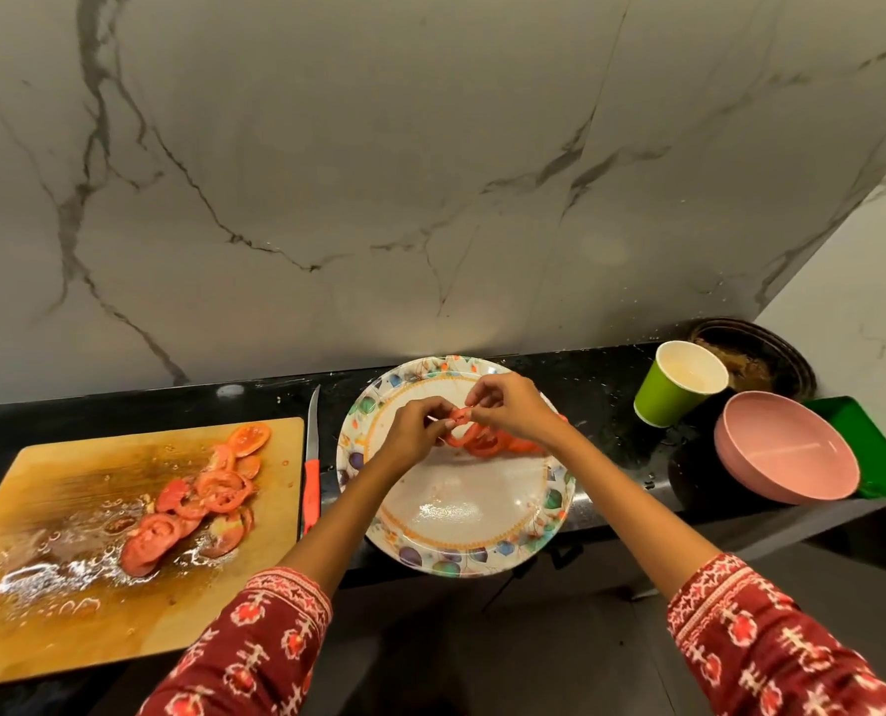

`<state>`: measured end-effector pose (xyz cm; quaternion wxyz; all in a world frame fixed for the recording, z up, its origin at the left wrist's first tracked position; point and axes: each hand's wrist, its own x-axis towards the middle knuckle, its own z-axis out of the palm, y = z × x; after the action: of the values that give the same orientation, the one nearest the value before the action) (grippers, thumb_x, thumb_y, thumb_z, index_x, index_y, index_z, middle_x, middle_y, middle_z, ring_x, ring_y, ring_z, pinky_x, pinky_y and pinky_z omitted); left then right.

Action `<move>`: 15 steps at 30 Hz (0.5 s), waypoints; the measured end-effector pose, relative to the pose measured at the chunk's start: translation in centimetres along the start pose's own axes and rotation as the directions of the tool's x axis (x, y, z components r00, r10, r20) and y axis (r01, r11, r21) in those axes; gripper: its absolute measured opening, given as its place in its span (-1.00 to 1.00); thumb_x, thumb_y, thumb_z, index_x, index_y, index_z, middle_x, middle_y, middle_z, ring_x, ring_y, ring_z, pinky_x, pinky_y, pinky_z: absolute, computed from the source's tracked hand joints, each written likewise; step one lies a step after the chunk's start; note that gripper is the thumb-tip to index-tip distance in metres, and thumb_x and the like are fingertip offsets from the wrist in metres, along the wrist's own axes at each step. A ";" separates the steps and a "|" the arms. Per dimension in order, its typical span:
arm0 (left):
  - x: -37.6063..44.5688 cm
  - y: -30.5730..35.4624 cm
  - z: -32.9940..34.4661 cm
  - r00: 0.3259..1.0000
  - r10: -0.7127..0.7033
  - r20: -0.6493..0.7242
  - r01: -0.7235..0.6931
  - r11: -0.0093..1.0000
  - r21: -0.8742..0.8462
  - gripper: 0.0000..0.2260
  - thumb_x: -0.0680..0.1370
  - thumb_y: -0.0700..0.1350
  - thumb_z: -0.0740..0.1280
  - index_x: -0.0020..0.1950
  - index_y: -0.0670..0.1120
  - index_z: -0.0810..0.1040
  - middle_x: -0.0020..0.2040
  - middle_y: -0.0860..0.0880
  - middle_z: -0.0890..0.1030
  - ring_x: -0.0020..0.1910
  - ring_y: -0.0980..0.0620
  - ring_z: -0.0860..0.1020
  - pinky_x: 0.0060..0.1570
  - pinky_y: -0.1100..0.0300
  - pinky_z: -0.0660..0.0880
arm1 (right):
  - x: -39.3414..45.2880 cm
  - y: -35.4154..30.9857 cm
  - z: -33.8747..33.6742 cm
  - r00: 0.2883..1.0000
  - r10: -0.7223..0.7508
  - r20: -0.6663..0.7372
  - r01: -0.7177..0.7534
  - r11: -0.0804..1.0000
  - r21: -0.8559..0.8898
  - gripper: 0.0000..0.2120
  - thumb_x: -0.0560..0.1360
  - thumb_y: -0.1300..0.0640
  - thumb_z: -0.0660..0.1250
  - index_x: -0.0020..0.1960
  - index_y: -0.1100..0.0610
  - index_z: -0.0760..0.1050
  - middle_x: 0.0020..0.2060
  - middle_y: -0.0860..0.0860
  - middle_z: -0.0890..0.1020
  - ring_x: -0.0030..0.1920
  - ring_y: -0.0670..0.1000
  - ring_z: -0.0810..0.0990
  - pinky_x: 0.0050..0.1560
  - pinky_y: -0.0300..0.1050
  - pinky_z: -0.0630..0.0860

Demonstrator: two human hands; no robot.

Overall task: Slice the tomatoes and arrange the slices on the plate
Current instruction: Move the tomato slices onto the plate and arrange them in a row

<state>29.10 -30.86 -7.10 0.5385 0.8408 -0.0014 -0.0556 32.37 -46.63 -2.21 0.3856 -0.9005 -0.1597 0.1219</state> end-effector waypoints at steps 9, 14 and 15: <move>-0.3 -1.0 2.4 0.999 -0.011 0.032 0.004 0.976 0.219 -0.35 0.32 -0.05 0.53 0.35 -0.10 0.38 0.21 -0.12 0.47 0.01 0.03 0.49 -0.01 0.22 0.47 | 0.4 1.7 -0.4 0.995 0.096 0.012 -0.093 0.986 -0.136 -0.90 0.46 0.25 0.39 -0.03 0.23 0.59 -0.16 0.01 0.57 -0.15 -0.07 0.54 -0.17 -0.36 0.48; 0.1 -0.7 3.8 0.998 0.029 0.054 -0.046 0.931 0.361 -0.32 0.34 -0.02 0.52 0.39 -0.09 0.32 0.30 -0.12 0.43 0.22 -0.05 0.43 0.17 0.19 0.39 | 0.3 3.1 -1.2 0.985 0.067 -0.158 -0.092 0.984 -0.154 -0.92 0.48 0.26 0.35 -0.06 0.24 0.60 -0.07 0.11 0.63 -0.07 0.00 0.56 -0.02 -0.14 0.52; 0.2 -0.6 4.0 0.998 0.036 0.055 -0.055 0.924 0.378 -0.32 0.35 -0.01 0.51 0.39 -0.09 0.32 0.30 -0.12 0.43 0.23 -0.05 0.42 0.18 0.19 0.38 | 0.2 3.5 -1.7 0.978 0.078 -0.192 -0.105 0.985 -0.134 -0.91 0.47 0.28 0.33 -0.05 0.24 0.59 -0.05 0.11 0.64 -0.06 0.00 0.57 -0.01 -0.11 0.51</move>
<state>28.93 -34.21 -9.30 0.3667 0.9272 -0.0443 -0.0616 33.81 -49.95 -3.68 0.3269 -0.9398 -0.0896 0.0429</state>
